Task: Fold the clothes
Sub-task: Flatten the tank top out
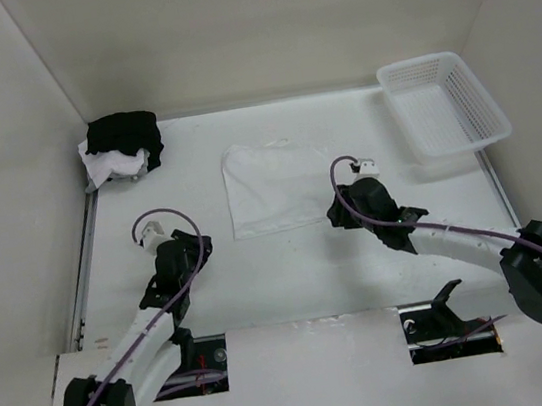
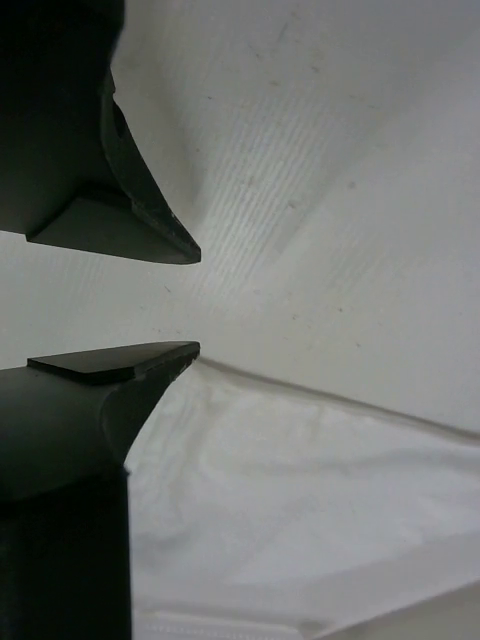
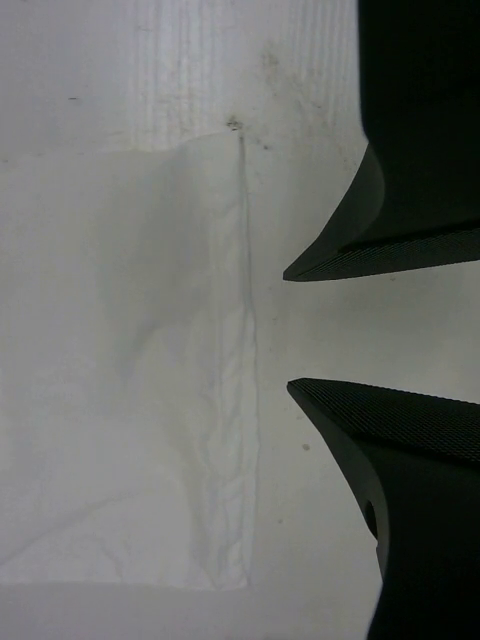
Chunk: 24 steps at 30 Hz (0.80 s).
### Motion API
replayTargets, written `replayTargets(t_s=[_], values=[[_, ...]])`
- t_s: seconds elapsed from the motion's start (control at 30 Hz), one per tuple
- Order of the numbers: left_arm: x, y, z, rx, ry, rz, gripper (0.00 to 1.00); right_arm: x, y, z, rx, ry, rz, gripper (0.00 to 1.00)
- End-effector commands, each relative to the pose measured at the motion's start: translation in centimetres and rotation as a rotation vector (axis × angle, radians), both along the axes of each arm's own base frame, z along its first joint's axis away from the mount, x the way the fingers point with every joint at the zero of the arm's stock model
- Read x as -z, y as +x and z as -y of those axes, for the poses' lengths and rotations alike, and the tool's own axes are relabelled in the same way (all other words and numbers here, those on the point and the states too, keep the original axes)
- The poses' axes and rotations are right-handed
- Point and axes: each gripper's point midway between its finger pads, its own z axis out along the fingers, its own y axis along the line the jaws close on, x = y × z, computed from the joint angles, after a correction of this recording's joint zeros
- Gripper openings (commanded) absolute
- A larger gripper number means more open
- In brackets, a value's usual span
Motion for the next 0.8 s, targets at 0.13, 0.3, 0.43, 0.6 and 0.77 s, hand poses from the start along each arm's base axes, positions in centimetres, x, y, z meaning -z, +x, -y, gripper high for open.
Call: replayTargets(t_s=[0.13,0.3,0.43,0.6,0.77], values=[[-1.3,2.7,3.6,0.104,-0.030,0.003,0.39,0.6,-0.7,1.7,0.097,0.058,0.012,0.37],[0.7,3.8,7.4,0.210,0.012,-0.090,0.38,0.5,0.3,3.9,0.162,0.071,0.016,0.30],[1.6,4.8,8.1,0.216,0.027,-0.126,0.33,0.3,0.4,4.0,0.170,0.091,0.025,0.33],[2.3,4.3,7.5,0.220,0.074,-0.172,0.26,0.6,0.6,5.0,0.199,0.091,0.019,0.41],[2.3,3.5,6.4,0.205,0.162,-0.195,0.29,1.7,2.4,6.9,0.279,0.034,-0.015,0.49]])
